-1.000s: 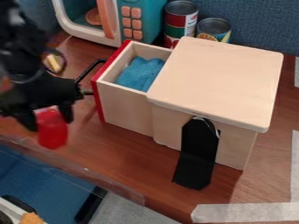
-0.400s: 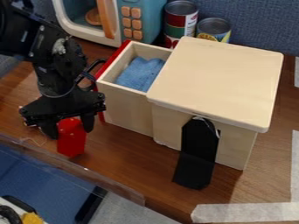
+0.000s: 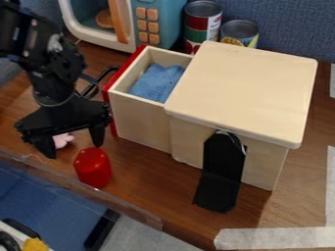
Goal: Get the red object from the drawer and place on the lower middle of the table
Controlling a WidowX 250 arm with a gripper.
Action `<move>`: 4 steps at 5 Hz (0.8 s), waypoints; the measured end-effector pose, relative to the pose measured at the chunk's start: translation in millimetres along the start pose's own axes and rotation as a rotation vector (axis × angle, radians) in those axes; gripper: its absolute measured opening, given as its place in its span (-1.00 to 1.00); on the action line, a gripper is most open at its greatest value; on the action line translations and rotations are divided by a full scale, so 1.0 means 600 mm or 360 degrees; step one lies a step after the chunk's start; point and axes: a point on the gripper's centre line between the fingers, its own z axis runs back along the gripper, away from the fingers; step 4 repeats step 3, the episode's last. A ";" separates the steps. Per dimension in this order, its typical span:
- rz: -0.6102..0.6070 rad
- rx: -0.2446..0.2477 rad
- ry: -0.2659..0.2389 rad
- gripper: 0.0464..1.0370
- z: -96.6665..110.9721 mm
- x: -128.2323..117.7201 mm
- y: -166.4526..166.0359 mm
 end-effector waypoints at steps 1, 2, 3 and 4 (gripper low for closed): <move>0.0007 -0.0022 -0.0014 0.92 0.012 0.005 0.010; 0.0043 -0.0022 -0.0057 0.92 0.047 0.022 0.037; -0.0132 0.0472 -0.0038 0.92 0.043 0.047 0.055; -0.0132 0.0472 -0.0038 0.92 0.043 0.047 0.055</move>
